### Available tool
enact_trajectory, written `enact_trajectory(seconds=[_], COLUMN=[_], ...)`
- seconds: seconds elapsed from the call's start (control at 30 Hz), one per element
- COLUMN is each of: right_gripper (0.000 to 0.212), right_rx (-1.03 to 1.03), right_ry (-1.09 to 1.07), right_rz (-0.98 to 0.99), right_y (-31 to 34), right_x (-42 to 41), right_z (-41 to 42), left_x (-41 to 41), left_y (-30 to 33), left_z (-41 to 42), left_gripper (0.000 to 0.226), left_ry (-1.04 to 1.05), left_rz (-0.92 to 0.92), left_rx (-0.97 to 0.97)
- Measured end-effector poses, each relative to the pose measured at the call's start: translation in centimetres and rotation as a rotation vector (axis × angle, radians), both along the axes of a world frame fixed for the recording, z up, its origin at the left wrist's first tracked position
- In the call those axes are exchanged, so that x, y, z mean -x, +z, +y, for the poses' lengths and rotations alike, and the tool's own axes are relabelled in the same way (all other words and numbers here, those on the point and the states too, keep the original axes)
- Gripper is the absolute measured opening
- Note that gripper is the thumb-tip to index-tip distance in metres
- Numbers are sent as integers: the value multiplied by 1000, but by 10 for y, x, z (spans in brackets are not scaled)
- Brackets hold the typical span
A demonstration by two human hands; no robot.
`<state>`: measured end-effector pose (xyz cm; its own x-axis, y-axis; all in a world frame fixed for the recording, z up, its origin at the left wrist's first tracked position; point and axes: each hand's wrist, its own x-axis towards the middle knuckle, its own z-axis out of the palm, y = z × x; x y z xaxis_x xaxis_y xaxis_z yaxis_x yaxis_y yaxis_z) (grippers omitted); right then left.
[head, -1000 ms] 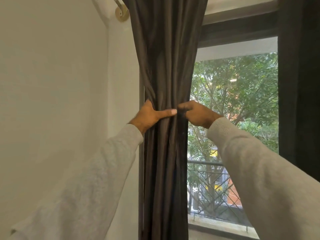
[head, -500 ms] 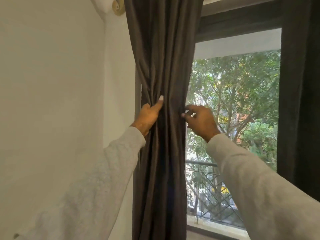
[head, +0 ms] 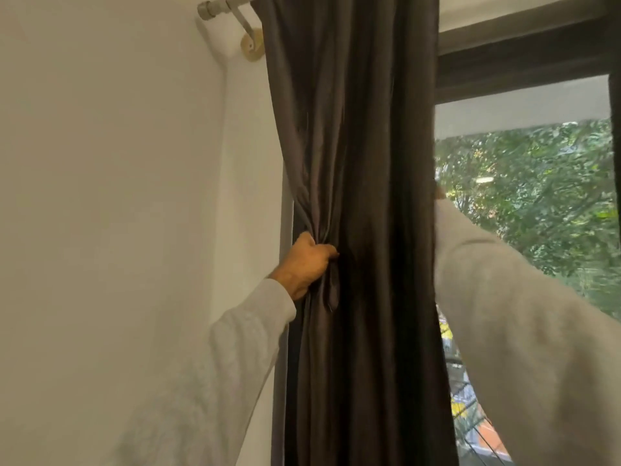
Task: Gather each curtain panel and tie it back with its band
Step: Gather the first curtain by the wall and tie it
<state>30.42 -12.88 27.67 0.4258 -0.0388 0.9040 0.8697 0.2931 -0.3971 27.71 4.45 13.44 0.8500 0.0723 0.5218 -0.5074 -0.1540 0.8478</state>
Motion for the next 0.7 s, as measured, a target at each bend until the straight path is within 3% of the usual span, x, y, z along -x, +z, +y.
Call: enact_trajectory(seconds=[0.07, 0.13, 0.2, 0.27, 0.33, 0.4, 0.43, 0.47, 0.53, 0.6, 0.67, 0.7], right_gripper=[50, 70, 69, 56, 40, 29, 34, 48, 98, 143, 159, 156], right_rx=[56, 206, 346, 419, 443, 288, 163, 45, 4, 206, 379, 409], right_ry=[-274, -676, -848, -910, -856, -746, -658, -536, -430, -648, -913, -1011], right_rz=[-31, -137, -169, -148, -40, 36, 56, 50, 1, 13, 59, 72], right_y=[21, 20, 23, 30, 40, 55, 62, 70, 82, 88, 95, 99], right_x=[24, 39, 31, 30, 32, 42, 48, 53, 62, 60, 51, 49], right_z=[12, 22, 30, 39, 45, 47, 49, 51, 59, 74, 92, 102], left_x=[13, 25, 25, 19, -5, -14, -17, -13, -10, -17, -11, -24], left_y=[2, 1, -1, -6, -6, -6, -6, -5, -3, -2, 2, 4], left_z=[-4, -3, 1, -2, -6, -9, -8, -7, -4, -1, -3, -3], left_gripper=[45, 58, 74, 70, 69, 76, 73, 66, 49, 35, 26, 34], left_ry=[-216, -439, -552, -489, -262, -51, -24, 4, 82, 101, 111, 127], left_rz=[-7, -16, -37, -66, -110, -160, -175, -178, -188, -195, -222, -246], left_rx=[117, 253, 314, 178, 20, -137, -203, -254, -351, -416, -478, -484])
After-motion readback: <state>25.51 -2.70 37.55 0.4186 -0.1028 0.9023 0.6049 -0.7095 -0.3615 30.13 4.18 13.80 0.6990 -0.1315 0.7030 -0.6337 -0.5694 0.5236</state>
